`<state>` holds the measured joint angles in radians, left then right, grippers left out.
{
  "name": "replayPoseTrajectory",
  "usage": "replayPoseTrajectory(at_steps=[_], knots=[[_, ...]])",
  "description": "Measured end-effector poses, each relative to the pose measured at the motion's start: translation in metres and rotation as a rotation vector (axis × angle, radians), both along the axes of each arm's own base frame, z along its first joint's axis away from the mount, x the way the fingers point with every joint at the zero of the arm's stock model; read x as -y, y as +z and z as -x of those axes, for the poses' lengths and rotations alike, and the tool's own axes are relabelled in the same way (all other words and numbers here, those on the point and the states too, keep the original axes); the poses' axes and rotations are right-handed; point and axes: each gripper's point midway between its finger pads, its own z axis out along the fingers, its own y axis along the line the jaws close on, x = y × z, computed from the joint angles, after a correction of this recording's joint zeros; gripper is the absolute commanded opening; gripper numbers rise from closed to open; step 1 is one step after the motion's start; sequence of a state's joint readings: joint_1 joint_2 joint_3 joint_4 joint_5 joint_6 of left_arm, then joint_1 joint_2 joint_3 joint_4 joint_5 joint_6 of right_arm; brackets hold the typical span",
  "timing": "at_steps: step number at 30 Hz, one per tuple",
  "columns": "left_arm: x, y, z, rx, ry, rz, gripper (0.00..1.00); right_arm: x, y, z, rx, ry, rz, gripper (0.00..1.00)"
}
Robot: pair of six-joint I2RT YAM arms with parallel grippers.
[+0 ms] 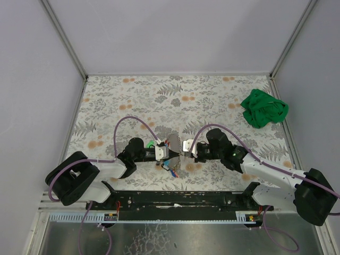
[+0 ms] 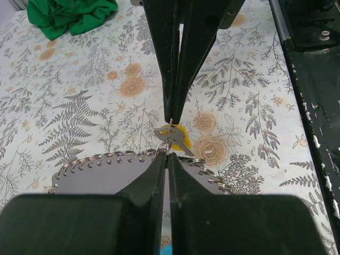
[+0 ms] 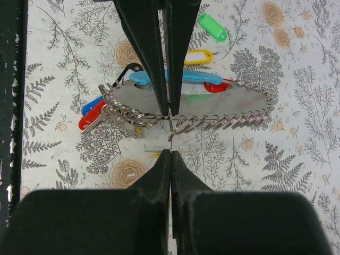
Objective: Put the keys on the keyring
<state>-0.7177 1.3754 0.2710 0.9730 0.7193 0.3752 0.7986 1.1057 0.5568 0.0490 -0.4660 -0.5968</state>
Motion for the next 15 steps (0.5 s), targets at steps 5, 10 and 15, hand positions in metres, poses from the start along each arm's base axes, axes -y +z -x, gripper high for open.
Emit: replayPoseTrajectory(at_steps=[5,10,15], knots=[[0.0002,-0.0005,0.0012,-0.002,-0.007,-0.001,0.00,0.0002,-0.0006,0.0003,0.000,0.002,0.003,0.00],[0.0006,-0.0019,0.0029,-0.007,-0.017,-0.003,0.00,-0.0004,-0.0008,0.0022,-0.003,0.011,0.002,0.00],[0.0020,-0.0014,0.0023,-0.008,-0.022,-0.003,0.00,-0.0020,-0.0001,0.0049,-0.010,0.026,-0.004,0.00]])
